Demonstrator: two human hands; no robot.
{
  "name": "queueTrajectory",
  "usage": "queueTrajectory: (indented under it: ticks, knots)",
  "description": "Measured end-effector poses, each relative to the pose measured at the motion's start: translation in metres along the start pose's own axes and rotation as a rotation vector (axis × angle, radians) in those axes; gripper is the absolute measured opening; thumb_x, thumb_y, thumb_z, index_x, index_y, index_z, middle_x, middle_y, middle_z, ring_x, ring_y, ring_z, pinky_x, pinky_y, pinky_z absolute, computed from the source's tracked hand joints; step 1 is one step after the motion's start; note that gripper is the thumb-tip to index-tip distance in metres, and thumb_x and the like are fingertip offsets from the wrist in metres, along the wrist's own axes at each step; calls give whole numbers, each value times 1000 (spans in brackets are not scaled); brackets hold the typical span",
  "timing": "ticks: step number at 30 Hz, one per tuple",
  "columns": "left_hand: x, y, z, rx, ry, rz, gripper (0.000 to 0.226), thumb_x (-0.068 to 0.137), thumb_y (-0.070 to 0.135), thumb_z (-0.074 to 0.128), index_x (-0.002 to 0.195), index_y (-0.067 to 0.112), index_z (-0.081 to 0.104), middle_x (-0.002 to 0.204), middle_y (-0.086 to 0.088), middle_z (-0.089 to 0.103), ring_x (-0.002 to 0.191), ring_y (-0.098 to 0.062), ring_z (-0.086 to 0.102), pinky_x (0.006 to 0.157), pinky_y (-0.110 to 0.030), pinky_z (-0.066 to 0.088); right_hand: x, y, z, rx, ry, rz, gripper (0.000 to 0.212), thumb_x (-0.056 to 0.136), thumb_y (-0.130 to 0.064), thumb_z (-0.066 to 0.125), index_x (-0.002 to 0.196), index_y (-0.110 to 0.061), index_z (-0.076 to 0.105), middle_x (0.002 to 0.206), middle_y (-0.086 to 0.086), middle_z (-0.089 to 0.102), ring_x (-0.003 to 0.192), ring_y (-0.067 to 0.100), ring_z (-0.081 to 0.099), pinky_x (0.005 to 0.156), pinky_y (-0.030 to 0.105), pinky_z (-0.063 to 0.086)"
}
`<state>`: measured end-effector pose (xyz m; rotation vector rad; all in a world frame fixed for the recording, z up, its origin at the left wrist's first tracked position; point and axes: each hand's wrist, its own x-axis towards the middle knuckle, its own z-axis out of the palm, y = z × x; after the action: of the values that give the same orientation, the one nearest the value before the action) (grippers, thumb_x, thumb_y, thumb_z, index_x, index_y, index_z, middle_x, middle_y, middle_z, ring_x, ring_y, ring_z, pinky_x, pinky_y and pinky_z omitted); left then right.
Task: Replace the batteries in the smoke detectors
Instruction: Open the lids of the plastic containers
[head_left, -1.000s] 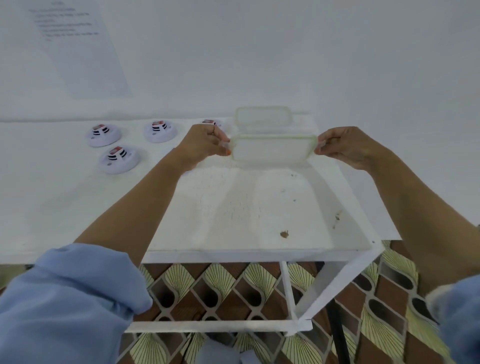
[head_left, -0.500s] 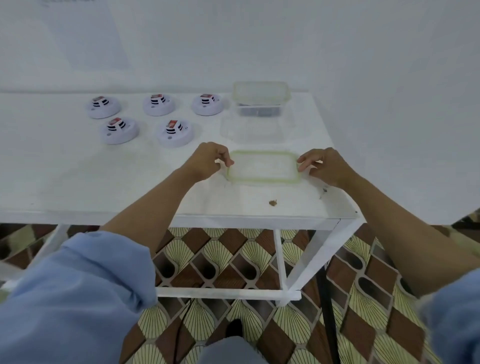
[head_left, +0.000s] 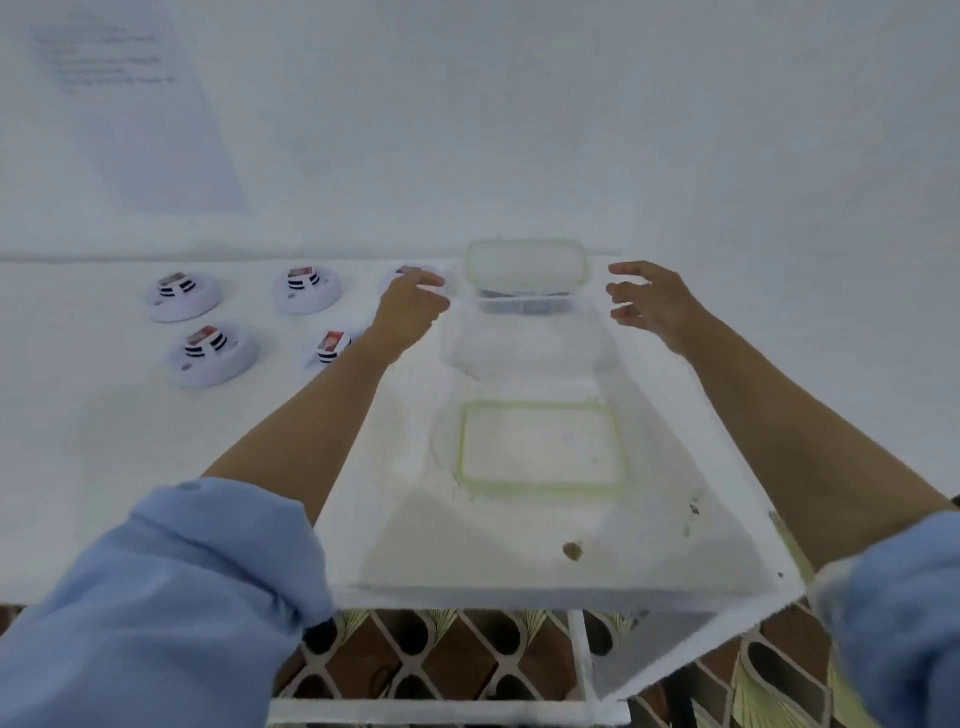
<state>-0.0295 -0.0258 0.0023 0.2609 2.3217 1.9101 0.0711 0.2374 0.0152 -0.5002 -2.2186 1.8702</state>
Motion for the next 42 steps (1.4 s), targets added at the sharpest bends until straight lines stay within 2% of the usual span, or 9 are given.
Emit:
queueTrajectory:
  ticks: [9,13,19,22,26,30,34,40,42]
  knots:
    - [81,1,24,-91,-177,-282,50,92,23,57,134,7,36,92,-9,51,73,-20,54,72,-27,50,88,-6,12,-64,-78,128,45,94,-22,53,136,-23,39,103,10,52,80,20,53,76,25,50]
    - [105,0,33,-139,-192,-308,52,95,15,52,138,-2,29,113,-18,48,90,-25,56,71,-31,53,117,-9,12,-74,-155,167,52,91,-14,56,139,-21,36,106,12,57,76,21,58,70,30,52]
    - [124,0,36,-230,-296,-339,17,97,4,42,110,2,52,95,-9,58,82,-17,56,66,-25,52,144,-8,-3,-52,-368,297,51,86,-9,63,129,-28,44,101,9,58,87,25,53,76,34,53]
    - [126,1,37,-238,-298,-362,36,97,3,40,132,-5,39,104,-11,57,86,-20,56,72,-28,52,152,-3,-4,-17,-449,310,43,82,-11,66,114,-35,51,110,10,53,95,26,50,89,40,51]
    - [130,4,43,-181,-159,-334,48,95,2,45,140,-3,28,135,-19,44,107,-26,48,91,-32,41,154,-7,-3,-78,-356,267,50,79,-9,69,121,-27,52,81,5,52,60,14,44,54,20,48]
    - [131,14,45,45,-109,-296,50,94,9,50,138,0,28,136,-21,41,98,-28,52,80,-34,49,155,-11,-6,-194,-316,239,44,78,-12,72,117,-23,52,67,4,54,59,14,49,58,24,43]
    - [119,28,45,350,-123,-421,60,94,33,52,134,-5,28,122,-27,53,66,-30,60,64,-39,56,160,-10,-2,-161,-340,185,52,77,-5,70,122,-23,51,96,-1,63,97,16,57,86,31,45]
    - [122,21,49,16,-97,-375,63,78,6,72,125,-1,30,129,-22,47,95,-30,61,46,-22,54,164,-14,3,-215,-270,151,33,84,-14,65,116,-17,58,90,-1,57,76,11,50,65,22,42]
    - [129,13,52,-107,-74,-310,62,84,-3,62,135,-4,28,123,-15,46,110,-27,53,67,-21,56,164,-15,3,-234,-289,191,24,88,-26,61,108,-13,59,84,3,56,69,15,49,64,23,45]
